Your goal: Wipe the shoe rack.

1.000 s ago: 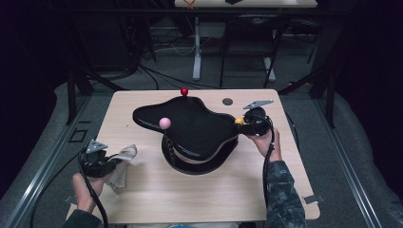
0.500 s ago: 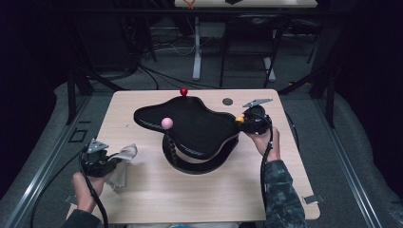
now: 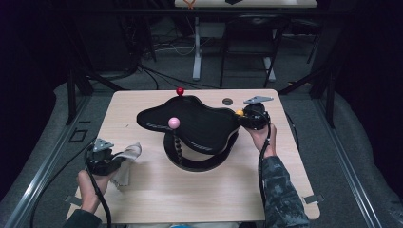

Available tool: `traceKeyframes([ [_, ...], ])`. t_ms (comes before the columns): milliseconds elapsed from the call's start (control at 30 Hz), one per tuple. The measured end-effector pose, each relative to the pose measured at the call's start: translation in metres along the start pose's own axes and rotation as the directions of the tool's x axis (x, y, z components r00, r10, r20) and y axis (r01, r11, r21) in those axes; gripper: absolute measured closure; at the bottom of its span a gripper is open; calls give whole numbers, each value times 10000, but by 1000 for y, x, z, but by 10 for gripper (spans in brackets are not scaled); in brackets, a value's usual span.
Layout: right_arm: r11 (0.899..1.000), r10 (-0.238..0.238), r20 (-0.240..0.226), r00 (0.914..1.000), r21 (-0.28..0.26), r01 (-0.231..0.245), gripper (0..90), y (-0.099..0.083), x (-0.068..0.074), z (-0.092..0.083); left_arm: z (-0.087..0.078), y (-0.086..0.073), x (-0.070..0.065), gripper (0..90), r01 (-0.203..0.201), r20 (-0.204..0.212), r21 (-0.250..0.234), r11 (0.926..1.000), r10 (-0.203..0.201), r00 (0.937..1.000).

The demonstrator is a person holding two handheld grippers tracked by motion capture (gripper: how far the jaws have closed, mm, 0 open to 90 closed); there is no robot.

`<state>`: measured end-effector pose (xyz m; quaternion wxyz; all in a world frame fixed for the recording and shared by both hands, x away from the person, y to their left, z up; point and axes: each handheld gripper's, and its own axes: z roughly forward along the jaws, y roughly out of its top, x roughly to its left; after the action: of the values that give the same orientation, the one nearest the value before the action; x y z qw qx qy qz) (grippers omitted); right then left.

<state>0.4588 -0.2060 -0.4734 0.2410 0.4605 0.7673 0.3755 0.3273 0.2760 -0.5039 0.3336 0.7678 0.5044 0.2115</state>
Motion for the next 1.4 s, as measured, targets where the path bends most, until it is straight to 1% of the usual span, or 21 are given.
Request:
traceKeyframes([
  [200,9999,110,-92,9999,-18,-111,595,9,-7,11,2,3,-3,814,-116,74,-33,9999,116,9999],
  [433,9995,264,-43,9996,-171,-265,594,15,-13,24,3,4,-4,814,-173,118,-29,9998,174,9998],
  [500,9987,470,-168,9988,-196,-473,574,14,-14,23,3,3,-4,813,-163,114,-37,9999,163,9998],
  [533,9979,615,-180,9979,-200,-618,529,13,-15,22,2,3,-4,812,-161,120,-35,9999,162,9998],
  [567,9960,816,-92,9966,-355,-819,483,11,-16,20,2,3,-4,810,-182,87,-65,9998,183,9998],
  [600,9941,1013,-257,9945,-353,-1022,417,9,-18,15,1,3,-4,810,-126,99,-88,9999,127,9999],
  [633,9921,1134,-121,9935,-528,-1139,365,6,-19,10,1,3,-4,810,-141,66,-102,9998,142,9999],
  [700,9889,1318,-149,9912,-675,-1326,287,-1,-22,-2,0,3,-3,810,-113,57,-104,9999,113,9999],
  [733,9870,1417,-167,9898,-748,-1425,259,-4,-23,-8,0,3,-3,810,-95,79,-89,9999,96,9999],
  [767,9867,1422,-100,9898,-783,-1425,237,-8,-24,-14,0,3,-3,810,-60,54,-117,9999,60,10000],
  [800,9843,1494,41,9888,-956,-1483,214,-13,-23,-20,0,3,-3,810,-69,47,-123,9999,69,10000],
  [867,9848,1475,-148,9890,-901,-1482,174,-20,-23,-31,0,3,-3,810,-52,43,-103,9999,53,10000],
  [933,9826,1526,-145,9882,-1046,-1533,157,-30,-21,-41,0,4,-3,810,-68,23,-111,9999,68,10000],
  [967,9792,1614,-175,9867,-1215,-1623,150,-35,-19,-46,0,4,-3,810,-52,14,-138,9999,52,10000],
  [1000,9815,1508,-177,9884,-1166,-1518,149,-39,-16,-50,-1,4,-3,810,-77,3,-147,9999,77,10000],
  [1033,9830,1404,-52,9901,-1184,-1400,150,-43,-13,-55,-1,4,-3,810,-86,4,-148,9999,86,10000],
  [1100,9812,1440,-193,9894,-1271,-1453,149,-52,-6,-64,-1,4,-3,810,-77,13,-180,9998,77,10000],
  [1267,9847,1425,-281,9894,-973,-1446,149,-78,20,-77,-3,5,-2,810,-139,50,-237,9996,140,9999],
  [1333,9876,1247,-263,9918,-928,-1267,147,-83,31,-80,-4,5,-1,810,-151,51,-241,9996,152,9999],
  [1367,9865,1289,-282,9913,-979,-1311,147,-86,36,-82,-4,5,0,810,-142,63,-241,9996,144,9999],
  [1400,9860,1293,-459,9905,-1000,-1334,145,-88,40,-83,-3,5,0,810,-130,59,-245,9996,131,9999],
])
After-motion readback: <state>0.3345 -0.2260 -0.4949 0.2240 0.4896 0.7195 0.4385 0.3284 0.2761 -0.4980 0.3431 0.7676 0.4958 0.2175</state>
